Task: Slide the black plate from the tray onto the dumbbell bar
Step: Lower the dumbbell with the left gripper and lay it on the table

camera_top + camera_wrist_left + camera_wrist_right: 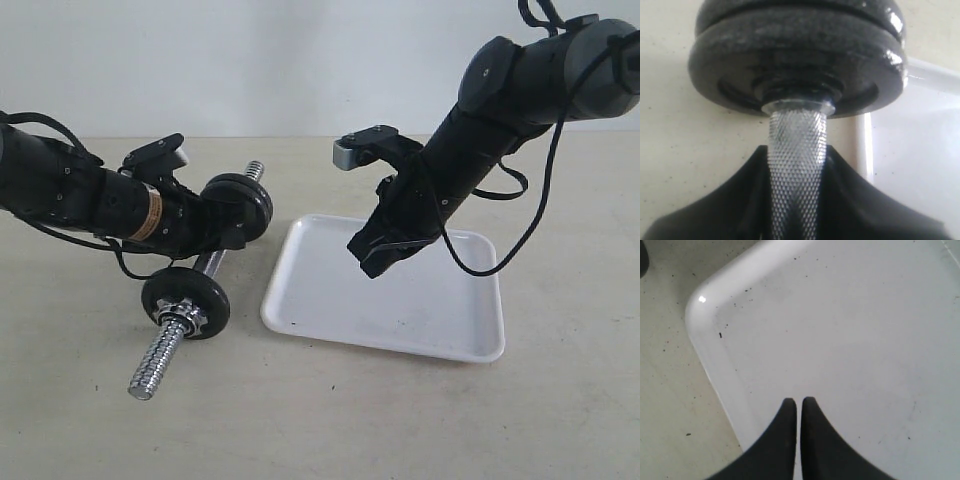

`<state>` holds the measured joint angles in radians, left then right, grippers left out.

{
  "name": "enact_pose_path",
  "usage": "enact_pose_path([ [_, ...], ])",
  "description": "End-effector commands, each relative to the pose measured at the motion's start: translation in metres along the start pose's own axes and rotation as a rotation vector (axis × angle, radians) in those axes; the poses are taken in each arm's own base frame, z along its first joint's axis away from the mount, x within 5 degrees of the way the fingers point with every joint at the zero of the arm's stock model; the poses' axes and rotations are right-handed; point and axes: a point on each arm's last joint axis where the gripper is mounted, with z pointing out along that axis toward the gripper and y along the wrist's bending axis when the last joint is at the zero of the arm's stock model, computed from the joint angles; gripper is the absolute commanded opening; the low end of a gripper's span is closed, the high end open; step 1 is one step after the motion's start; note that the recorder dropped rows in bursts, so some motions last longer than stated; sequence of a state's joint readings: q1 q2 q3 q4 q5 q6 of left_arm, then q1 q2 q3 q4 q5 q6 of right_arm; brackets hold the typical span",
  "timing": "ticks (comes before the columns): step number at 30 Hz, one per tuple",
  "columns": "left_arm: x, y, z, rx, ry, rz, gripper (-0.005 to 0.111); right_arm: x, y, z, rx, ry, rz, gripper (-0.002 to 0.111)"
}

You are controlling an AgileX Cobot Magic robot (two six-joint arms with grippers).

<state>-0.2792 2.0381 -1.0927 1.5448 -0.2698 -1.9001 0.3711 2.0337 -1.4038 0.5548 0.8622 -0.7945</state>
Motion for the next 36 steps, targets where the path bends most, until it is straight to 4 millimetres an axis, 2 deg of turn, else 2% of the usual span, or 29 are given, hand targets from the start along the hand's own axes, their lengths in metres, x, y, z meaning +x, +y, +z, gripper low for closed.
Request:
enact_pose_path([
  [1, -0.0178, -0.0155, -0.0138, 0.072, -0.058, -0.001, 0.004, -0.0015, 0.0009, -0.0056, 0.004, -0.005, -0.005, 0.0],
  [4, -0.0176, -0.0164, -0.0139, 0.081, -0.055, 0.002, 0.008, -0.0015, 0.0009, -0.0056, 0.004, -0.005, -0.005, 0.0],
  [10, -0.0177, -0.0159, -0.0139, 0.075, -0.057, 0.001, 0.034, -0.0014, 0.001, -0.0056, 0.003, -0.004, -0.005, 0.0],
  [12, -0.018, -0.0151, -0.0138, 0.066, -0.06, 0.001, 0.038, -0.0012, 0.0013, -0.0056, 0.0, -0.002, -0.003, 0.0],
  [32, -0.0181, -0.0148, -0.0138, 0.063, -0.061, 0.001, 0.039, -0.0007, 0.0013, -0.0056, 0.0, 0.004, -0.003, 0.0],
  [36, -0.0182, -0.0148, -0.0155, 0.06, -0.055, 0.043, 0.039, -0.0002, 0.0011, -0.0056, 0.002, 0.009, -0.003, 0.0],
])
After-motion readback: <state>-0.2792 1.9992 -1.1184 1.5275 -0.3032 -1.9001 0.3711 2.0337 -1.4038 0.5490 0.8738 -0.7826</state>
